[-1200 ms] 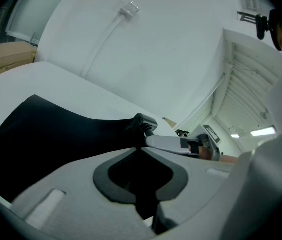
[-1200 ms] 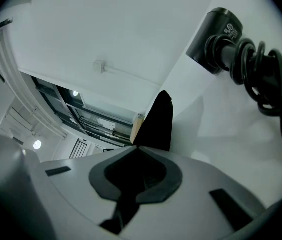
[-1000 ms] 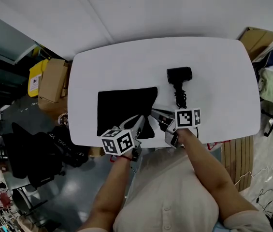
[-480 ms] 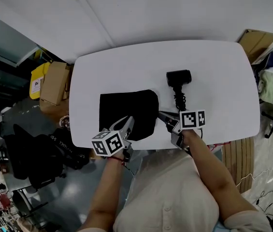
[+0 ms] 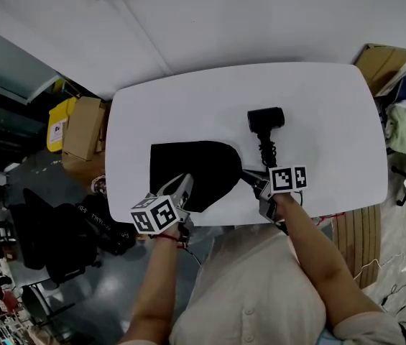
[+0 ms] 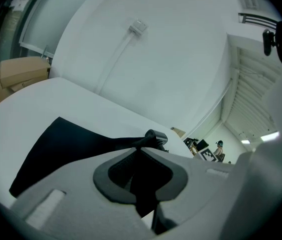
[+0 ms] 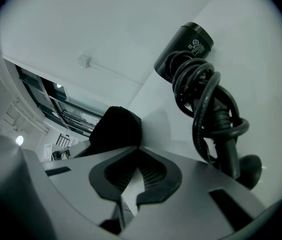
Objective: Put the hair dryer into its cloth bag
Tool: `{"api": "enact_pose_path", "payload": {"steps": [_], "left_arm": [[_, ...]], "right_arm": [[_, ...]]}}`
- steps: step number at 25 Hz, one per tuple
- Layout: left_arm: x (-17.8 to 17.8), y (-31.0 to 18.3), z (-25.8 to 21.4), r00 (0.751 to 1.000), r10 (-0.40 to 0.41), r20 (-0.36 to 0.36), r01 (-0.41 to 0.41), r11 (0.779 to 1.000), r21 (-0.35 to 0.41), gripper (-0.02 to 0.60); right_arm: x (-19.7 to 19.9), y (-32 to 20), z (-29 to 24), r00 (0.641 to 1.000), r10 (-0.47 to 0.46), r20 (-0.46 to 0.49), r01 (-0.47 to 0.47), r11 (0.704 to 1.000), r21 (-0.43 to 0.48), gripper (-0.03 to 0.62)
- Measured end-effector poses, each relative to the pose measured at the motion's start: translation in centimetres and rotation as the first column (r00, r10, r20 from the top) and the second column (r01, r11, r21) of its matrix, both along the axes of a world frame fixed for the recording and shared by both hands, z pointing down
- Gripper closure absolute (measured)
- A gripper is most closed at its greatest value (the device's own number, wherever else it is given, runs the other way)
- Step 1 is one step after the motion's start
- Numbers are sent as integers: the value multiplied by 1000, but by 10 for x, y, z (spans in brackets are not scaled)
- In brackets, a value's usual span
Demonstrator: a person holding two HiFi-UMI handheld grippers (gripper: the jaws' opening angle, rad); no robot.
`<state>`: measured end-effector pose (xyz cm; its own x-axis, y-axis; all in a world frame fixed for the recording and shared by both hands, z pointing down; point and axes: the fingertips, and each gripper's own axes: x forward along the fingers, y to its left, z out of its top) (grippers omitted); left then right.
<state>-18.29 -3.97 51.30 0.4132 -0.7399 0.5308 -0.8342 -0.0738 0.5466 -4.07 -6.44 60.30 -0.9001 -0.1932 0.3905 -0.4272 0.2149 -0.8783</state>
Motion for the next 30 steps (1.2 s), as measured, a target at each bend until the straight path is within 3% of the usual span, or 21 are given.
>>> {"api": "enact_pose_path", "payload": {"steps": [7,21,30], "left_arm": [[2,-2,3,1000,2,-2,-2,1000,-9,551],[7,-2,7,1000,11,-2,-11,1000,-17,551],[12,-3,10,1000,19,-22,-19,1000,-19,551]], "right_arm": [[4,0,5,1000,14,4,-13,1000,-22,574],[5,-2,-6,1000,-1,-3,1,999,46,569],[18,-2,-20,997,-20,-73,30,990,141,487]]}}
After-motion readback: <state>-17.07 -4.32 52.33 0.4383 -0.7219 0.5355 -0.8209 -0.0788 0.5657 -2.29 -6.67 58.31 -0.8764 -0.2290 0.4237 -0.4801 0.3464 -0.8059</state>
